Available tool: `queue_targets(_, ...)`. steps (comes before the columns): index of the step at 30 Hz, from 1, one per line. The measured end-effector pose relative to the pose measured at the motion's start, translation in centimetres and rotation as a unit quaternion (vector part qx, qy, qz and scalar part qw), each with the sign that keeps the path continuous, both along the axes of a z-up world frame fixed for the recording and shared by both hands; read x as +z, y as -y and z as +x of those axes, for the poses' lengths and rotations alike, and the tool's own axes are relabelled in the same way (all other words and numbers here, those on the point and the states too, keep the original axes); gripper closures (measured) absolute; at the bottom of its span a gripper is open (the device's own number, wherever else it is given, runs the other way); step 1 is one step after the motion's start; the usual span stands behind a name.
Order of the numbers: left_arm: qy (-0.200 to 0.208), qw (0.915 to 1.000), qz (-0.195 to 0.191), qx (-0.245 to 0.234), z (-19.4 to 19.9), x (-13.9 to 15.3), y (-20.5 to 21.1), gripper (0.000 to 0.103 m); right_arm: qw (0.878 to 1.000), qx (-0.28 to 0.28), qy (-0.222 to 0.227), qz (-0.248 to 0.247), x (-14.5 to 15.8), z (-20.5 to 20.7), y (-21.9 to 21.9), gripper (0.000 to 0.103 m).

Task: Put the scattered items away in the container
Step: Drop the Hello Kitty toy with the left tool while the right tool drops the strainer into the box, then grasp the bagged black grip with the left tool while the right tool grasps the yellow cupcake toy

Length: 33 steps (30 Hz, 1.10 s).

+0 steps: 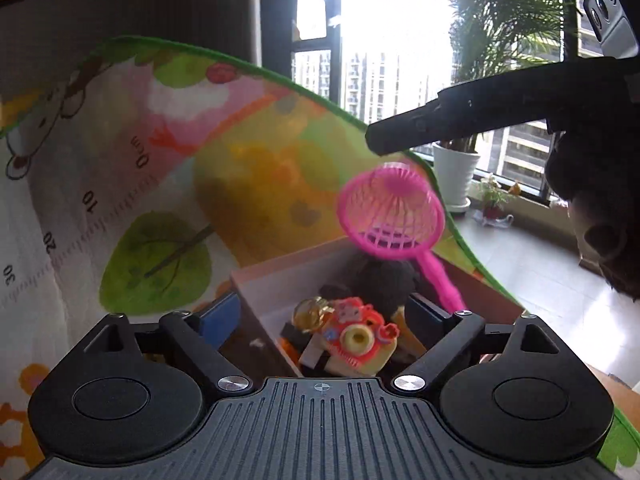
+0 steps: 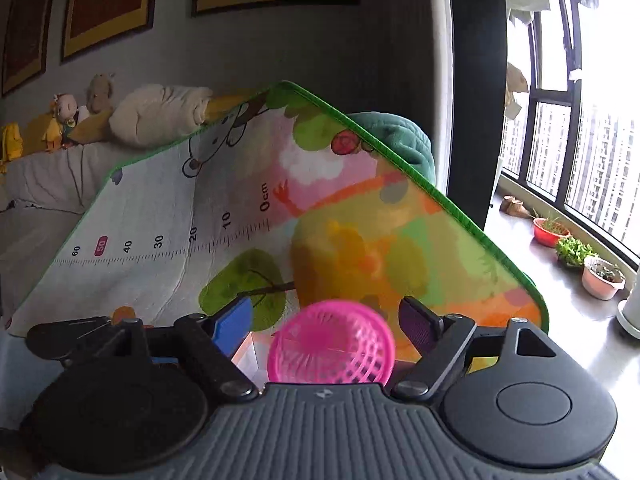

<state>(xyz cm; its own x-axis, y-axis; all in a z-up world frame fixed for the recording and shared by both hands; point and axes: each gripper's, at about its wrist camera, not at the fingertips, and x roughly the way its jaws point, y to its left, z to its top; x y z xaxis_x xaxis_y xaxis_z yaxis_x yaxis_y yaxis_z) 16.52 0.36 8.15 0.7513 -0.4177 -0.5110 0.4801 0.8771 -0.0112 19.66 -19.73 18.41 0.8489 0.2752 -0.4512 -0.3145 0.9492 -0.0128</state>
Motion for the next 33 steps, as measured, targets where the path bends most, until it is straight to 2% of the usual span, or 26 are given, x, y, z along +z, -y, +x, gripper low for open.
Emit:
queue_targets(4,-0.037,0.9984,0.009,0.041,-1.4,-2.2,-3.9,0.007,1.0,-0.003,-0.014,0.006,-0.6,0.8,0.0,0.021)
queue_targets(8,-0.056,0.9956,0.003,0.075,-2.1,-3.6,-6.2,0.005,0.999,-0.004,-0.036,-0.002,-1.3,1.0,-0.7,0.021)
queue_targets(9,-0.06,0.9949,-0.001,0.081,-2.3,-3.8,-6.6,0.005,0.999,-0.004,-0.043,-0.002,-1.6,1.0,-0.9,0.024)
queue_targets(12,-0.061,0.9936,-0.013,0.094,-2.9,-3.9,-7.6,0.003,0.997,0.0,-0.075,0.008,-2.2,1.5,-2.0,0.048)
queue_targets(16,-0.054,0.9919,-0.023,0.112,-3.2,-3.5,-8.8,0.002,0.991,0.033,-0.123,0.035,-3.3,3.0,-5.5,0.049)
queue_targets(18,-0.055,0.9901,-0.026,0.126,-3.2,-3.4,-9.5,0.001,0.989,0.05,-0.136,0.022,-4.2,4.0,-8.8,0.049)
queue_targets(20,-0.06,0.9879,-0.024,0.141,-3.2,-3.5,-10.2,0.0,0.986,0.067,-0.15,0.003,-5.4,5.1,-12.2,0.041)
queue_targets(21,-0.061,0.9871,-0.024,0.146,-3.2,-3.6,-10.6,0.0,0.985,0.067,-0.157,-0.01,-6.2,5.8,-13.9,0.033)
queue_targets(24,-0.071,0.9842,-0.02,0.161,-3.1,-4.0,-11.3,0.0,0.981,0.04,-0.176,-0.078,-9.1,8.2,-18.4,0.033)
queue_targets(27,-0.078,0.9829,-0.018,0.166,-3.1,-4.3,-11.7,0.0,0.971,0.009,-0.201,-0.128,-11.8,9.9,-20.9,0.033)
queue_targets(28,-0.079,0.9828,-0.018,0.166,-3.1,-4.3,-11.8,0.0,0.968,0.003,-0.208,-0.14,-12.5,10.2,-21.3,0.037)
queue_targets(30,-0.078,0.9829,-0.017,0.166,-3.3,-4.3,-11.9,0.0,0.965,0.003,-0.214,-0.149,-13.1,10.1,-21.5,0.055)
queue_targets(33,-0.076,0.9837,-0.018,0.162,-3.5,-4.3,-11.7,0.0,0.972,0.017,-0.195,-0.132,-11.6,8.3,-20.3,0.058)
